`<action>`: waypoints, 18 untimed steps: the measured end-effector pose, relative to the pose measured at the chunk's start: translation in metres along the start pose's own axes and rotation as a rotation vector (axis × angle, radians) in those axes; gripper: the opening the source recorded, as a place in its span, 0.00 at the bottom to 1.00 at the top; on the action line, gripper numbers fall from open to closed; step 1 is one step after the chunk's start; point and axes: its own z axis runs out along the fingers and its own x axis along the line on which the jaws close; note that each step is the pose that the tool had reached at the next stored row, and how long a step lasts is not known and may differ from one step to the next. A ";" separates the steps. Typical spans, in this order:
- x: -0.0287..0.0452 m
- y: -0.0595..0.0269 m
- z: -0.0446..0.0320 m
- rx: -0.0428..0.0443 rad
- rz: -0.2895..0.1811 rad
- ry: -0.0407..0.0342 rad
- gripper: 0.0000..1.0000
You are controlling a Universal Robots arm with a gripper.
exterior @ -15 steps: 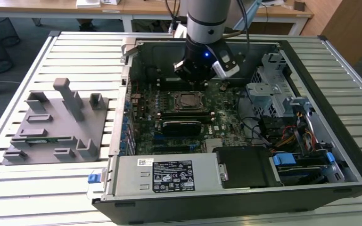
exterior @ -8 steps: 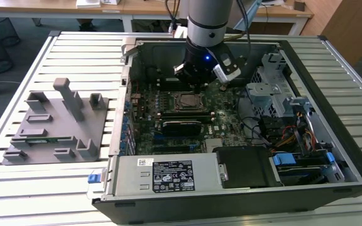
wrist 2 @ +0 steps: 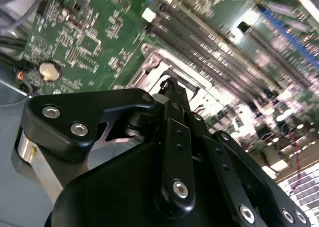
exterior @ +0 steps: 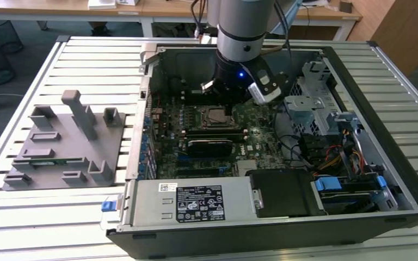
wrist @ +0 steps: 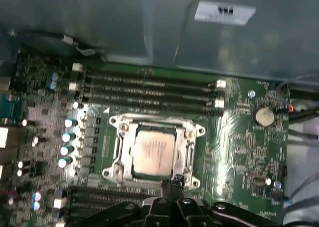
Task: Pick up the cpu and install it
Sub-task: 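Install the second cpu locking lever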
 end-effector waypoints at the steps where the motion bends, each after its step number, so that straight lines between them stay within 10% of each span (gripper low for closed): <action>1: 0.0002 -0.0019 -0.0001 0.0006 0.000 0.0000 0.11; 5: 0.0007 -0.0069 -0.0005 0.0004 0.001 0.0076 0.11; 9: 0.0000 -0.0075 0.0003 -0.0049 0.006 0.0633 0.11; 18: 0.0119 -0.0115 0.0039 -0.0052 0.006 0.0669 0.11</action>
